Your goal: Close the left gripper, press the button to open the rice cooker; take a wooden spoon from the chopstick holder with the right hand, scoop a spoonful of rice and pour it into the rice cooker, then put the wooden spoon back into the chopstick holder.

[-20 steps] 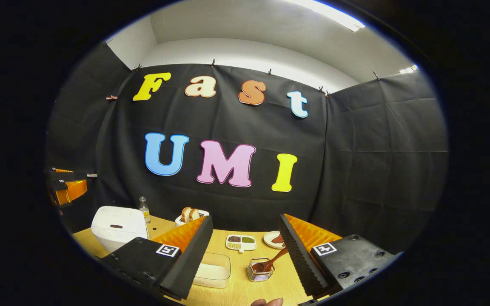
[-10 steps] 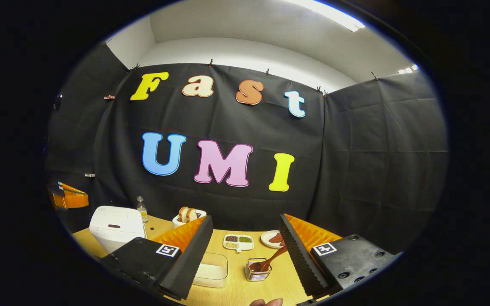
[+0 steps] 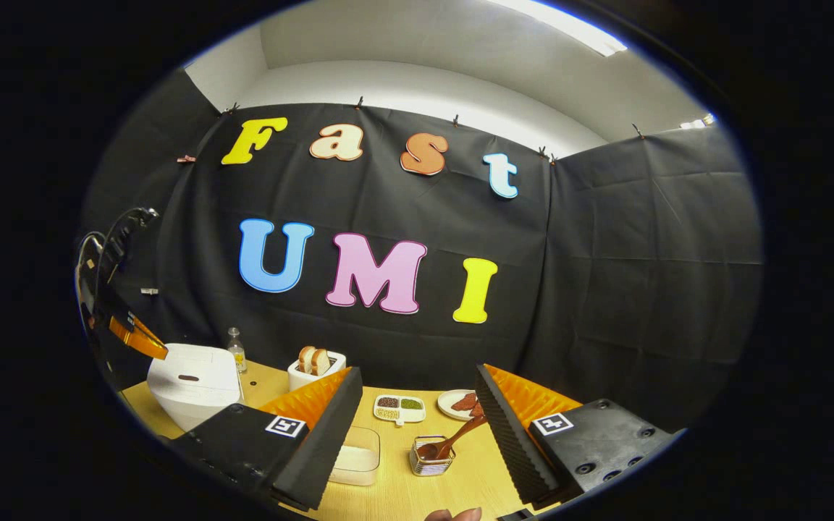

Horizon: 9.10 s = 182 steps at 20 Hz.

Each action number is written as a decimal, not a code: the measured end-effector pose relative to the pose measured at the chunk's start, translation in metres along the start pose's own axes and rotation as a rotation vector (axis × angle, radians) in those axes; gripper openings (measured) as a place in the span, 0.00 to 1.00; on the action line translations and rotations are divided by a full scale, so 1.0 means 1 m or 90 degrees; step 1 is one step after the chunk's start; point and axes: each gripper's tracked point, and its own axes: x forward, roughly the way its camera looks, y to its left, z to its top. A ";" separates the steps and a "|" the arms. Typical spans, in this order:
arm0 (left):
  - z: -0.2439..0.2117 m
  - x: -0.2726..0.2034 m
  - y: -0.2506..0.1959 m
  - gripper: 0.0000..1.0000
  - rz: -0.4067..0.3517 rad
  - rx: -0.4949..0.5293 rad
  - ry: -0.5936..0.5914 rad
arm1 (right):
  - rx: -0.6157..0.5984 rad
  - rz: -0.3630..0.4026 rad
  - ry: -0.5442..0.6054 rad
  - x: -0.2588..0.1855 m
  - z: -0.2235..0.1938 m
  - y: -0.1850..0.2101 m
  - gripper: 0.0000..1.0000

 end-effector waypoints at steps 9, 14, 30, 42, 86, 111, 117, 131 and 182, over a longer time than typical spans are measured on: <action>-0.030 0.067 0.049 0.07 -0.084 0.024 0.158 | -0.006 -0.025 0.001 -0.007 0.001 -0.014 0.98; -0.037 0.085 0.054 0.07 -0.100 0.021 0.188 | -0.029 -0.039 0.001 -0.008 0.000 -0.020 0.98; -0.030 0.081 0.058 0.08 -0.054 0.086 0.190 | -0.036 -0.055 0.009 -0.011 -0.008 -0.024 0.98; 0.113 -0.028 0.138 0.43 0.350 0.167 -0.177 | -0.033 -0.067 0.001 -0.021 -0.003 -0.038 0.98; 0.077 -0.119 -0.132 0.96 0.505 -0.133 -0.371 | 0.216 0.162 0.415 0.213 -0.320 -0.073 0.78; 0.016 -0.166 -0.057 0.96 0.488 -0.174 -0.391 | 0.271 0.177 0.185 0.175 -0.130 -0.036 0.11; 0.002 -0.176 -0.035 0.97 0.469 -0.174 -0.400 | 0.198 0.238 0.191 0.151 -0.124 0.054 0.11; -0.018 -0.195 -0.012 0.96 0.463 -0.174 -0.390 | -0.017 0.237 0.310 0.159 -0.253 0.143 0.11; -0.064 -0.216 0.007 0.97 0.494 -0.231 -0.395 | 0.751 0.242 0.352 0.172 -0.078 0.237 0.11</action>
